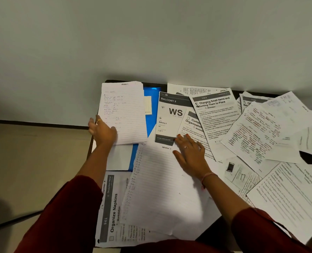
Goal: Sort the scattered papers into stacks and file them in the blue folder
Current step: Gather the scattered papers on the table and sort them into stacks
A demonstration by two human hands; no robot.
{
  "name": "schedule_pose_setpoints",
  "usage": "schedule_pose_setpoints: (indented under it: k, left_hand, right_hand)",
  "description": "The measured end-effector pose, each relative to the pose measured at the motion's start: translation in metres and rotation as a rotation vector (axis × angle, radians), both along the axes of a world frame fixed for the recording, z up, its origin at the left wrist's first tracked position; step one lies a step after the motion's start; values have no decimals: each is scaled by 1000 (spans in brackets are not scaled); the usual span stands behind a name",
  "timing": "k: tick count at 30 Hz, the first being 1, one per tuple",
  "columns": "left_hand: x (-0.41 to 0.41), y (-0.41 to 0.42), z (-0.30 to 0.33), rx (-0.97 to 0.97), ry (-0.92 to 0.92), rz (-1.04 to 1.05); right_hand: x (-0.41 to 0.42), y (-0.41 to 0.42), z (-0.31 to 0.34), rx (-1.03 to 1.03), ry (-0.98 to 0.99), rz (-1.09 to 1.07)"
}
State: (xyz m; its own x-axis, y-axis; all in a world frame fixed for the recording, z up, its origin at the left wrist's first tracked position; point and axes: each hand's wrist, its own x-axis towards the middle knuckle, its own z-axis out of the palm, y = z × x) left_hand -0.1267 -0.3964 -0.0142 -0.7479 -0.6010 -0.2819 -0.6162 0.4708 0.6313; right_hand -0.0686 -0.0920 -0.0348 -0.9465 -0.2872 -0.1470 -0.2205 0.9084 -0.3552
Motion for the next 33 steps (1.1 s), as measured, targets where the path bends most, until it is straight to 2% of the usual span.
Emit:
schedule_pose_setpoints:
  k: [4, 6, 9, 13, 18, 22, 26, 30, 33]
  left_hand:
    - [40, 24, 6, 57, 186, -13]
    - [66, 44, 8, 109, 199, -43]
    - [106, 77, 10, 167, 53, -129]
    - [145, 103, 4, 140, -162, -187]
    - [155, 114, 4, 105, -188, -176]
    - [152, 111, 7, 188, -143, -115]
    - [155, 111, 2, 329, -134, -84]
    - [162, 118, 3, 314, -111, -81]
    - [164, 126, 8, 284, -36, -106]
  right_hand:
    - [24, 9, 8, -161, 46, -239]
    - [38, 12, 12, -331, 60, -357]
    - [55, 13, 20, -598, -87, -546]
    - [75, 10, 21, -726, -332, -696]
    - [87, 2, 21, -894, -559, -813]
    - [91, -2, 18, -885, -556, -838]
    - [99, 4, 16, -797, -510, -738]
    - [106, 9, 17, -709, -477, -671]
    - [111, 18, 23, -725, -443, -640]
